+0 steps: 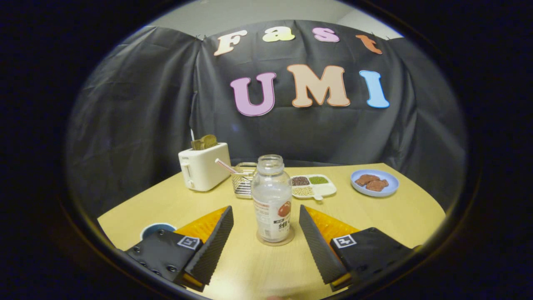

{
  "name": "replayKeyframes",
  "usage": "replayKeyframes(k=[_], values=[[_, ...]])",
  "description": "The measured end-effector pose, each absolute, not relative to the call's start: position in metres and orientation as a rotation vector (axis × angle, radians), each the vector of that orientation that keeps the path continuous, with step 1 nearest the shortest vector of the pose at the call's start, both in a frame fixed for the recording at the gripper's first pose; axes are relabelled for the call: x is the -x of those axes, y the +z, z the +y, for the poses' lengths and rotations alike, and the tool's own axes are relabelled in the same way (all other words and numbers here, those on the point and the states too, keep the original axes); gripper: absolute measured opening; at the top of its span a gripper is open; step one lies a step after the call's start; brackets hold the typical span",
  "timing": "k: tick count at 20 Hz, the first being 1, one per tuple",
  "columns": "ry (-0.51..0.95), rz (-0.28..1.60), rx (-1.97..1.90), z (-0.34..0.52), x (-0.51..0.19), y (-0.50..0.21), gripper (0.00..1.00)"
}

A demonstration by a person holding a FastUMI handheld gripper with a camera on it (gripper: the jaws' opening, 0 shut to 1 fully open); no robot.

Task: Take the bottle from table, then pour the juice into the cup, finally place the bottle on the coaster

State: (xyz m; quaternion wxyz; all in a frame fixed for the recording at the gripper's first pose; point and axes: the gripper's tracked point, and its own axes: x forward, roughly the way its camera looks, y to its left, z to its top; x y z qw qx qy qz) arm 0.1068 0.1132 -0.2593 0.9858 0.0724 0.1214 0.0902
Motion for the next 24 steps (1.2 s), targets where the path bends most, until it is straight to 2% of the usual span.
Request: replayKeyframes(k=[10,24], values=[[0.185,0.168,-0.157,0.092,-0.071,-0.174,0.98],[0.161,0.147,-0.044,0.073,-0.03,-0.127,0.98]])
